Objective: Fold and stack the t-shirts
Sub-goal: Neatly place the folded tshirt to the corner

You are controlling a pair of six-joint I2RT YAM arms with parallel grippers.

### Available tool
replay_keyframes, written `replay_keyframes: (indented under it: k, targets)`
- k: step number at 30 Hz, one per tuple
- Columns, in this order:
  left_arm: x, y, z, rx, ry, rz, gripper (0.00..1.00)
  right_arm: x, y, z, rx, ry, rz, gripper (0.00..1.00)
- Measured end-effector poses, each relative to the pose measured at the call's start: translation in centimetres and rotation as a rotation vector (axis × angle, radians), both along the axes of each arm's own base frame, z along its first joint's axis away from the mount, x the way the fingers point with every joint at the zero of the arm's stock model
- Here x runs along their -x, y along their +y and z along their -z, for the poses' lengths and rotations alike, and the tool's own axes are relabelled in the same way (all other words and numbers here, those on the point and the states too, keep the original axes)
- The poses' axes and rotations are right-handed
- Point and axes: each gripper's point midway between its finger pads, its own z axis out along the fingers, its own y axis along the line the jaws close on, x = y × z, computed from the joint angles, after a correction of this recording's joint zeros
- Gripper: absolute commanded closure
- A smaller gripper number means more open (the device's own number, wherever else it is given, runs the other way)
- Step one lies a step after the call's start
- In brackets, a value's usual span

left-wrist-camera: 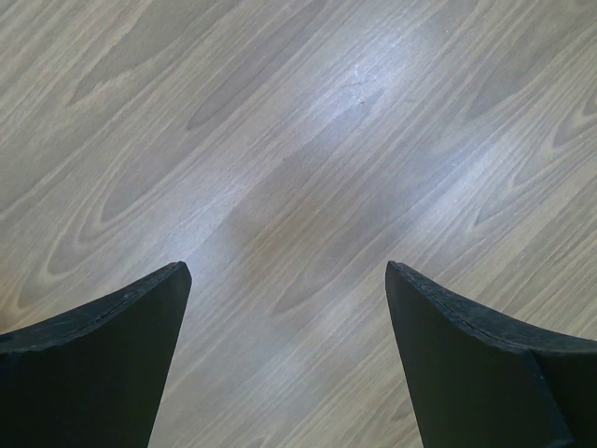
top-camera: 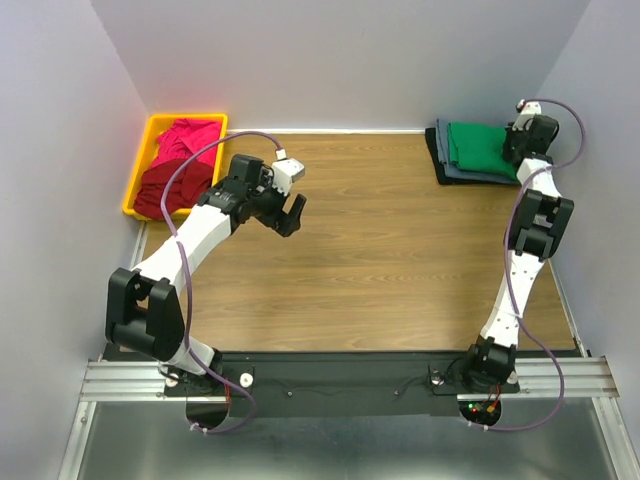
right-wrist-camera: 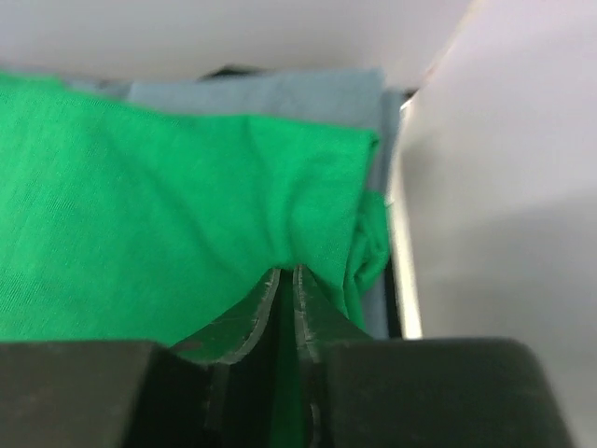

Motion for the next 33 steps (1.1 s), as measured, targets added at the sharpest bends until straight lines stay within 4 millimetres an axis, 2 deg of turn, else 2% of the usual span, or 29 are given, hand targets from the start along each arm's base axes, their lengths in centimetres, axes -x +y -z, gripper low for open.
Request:
replay_keyframes:
  k: [1,2,4,5,7,8,10,12,16,17,19,21,23,24,25,28,30,31,33]
  targets:
    - [-0.1,0.2,0.0,0.0,0.001,-0.005,0.02,-0.1,-0.2,-0.3,0.008,-0.009,0.006,0.74]
    - [-0.2,0.4,0.0,0.0,0.001,-0.011,0.02,-0.4,-0.5,-0.9,0.027,-0.027,0.018,0.65]
    - [-0.3,0.7,0.0,-0.001,0.005,-0.02,0.02,-0.5,-1.0,-1.6,0.046,-0.046,0.032,0.54]
    - [-0.4,0.9,0.0,-0.001,0.006,-0.027,0.02,-0.6,-1.1,-1.8,0.05,-0.051,0.036,0.42]
    - [-0.6,1.4,0.0,0.002,0.009,-0.043,0.02,-0.5,-1.2,-2.4,0.056,-0.059,0.044,0.32]
    - [-0.7,1.7,-0.2,0.005,0.007,-0.053,0.02,-0.3,-1.1,-2.8,0.058,-0.061,0.045,0.24]
    - [-0.8,2.2,-0.8,0.019,-0.003,-0.076,0.02,0.2,-0.9,-4.4,0.057,-0.073,0.048,0.17]
    - [-1.1,3.1,-2.6,0.046,-0.047,-0.11,0.02,1.5,-0.2,-6.4,0.048,-0.076,0.039,0.0]
    - [-1.0,4.6,-7.3,0.116,-0.183,-0.18,0.01,4.8,2.7,-14.0,0.034,-0.151,-0.035,0.0]
    - [-0.8,5.1,-9.1,0.137,-0.233,-0.208,0.01,5.9,3.8,-16.2,0.025,-0.176,-0.064,0.0]
    - [-0.5,5.8,-11.4,0.163,-0.296,-0.25,0.01,8.5,6.1,-21.5,0.012,-0.254,-0.121,0.0]
    - [-0.2,6.1,-12.5,0.17,-0.324,-0.265,0.01,11.2,8.1,-24.8,-0.005,-0.297,-0.164,0.0]
    - [-0.2,6.2,-12.5,0.167,-0.325,-0.269,0.01,15.5,10.9,-28.8,-0.032,-0.346,-0.216,0.0]
    - [-0.1,6.2,-12.3,0.162,-0.316,-0.27,0.01,16.3,11.4,-29.5,-0.036,-0.352,-0.223,0.0]
    - [0.0,6.3,-11.9,0.155,-0.303,-0.269,0.01,18.4,12.8,-30.8,-0.042,-0.362,-0.259,0.0]
    - [0.4,6.5,-10.8,0.124,-0.266,-0.268,0.01,22.3,15.4,-30.3,-0.071,-0.3,-0.326,0.0]
    - [0.6,6.9,-9.9,0.101,-0.255,-0.279,0.01,24.9,16.8,-27.8,-0.104,-0.204,-0.36,0.0]
    - [0.9,7.3,-8.8,0.08,-0.235,-0.286,0.01,25.6,17.2,-26.6,-0.117,-0.165,-0.366,0.0]
    - [1.5,7.7,-7.0,0.051,-0.209,-0.293,0.01,28.2,18.2,-22.2,-0.146,-0.047,-0.38,0.0]
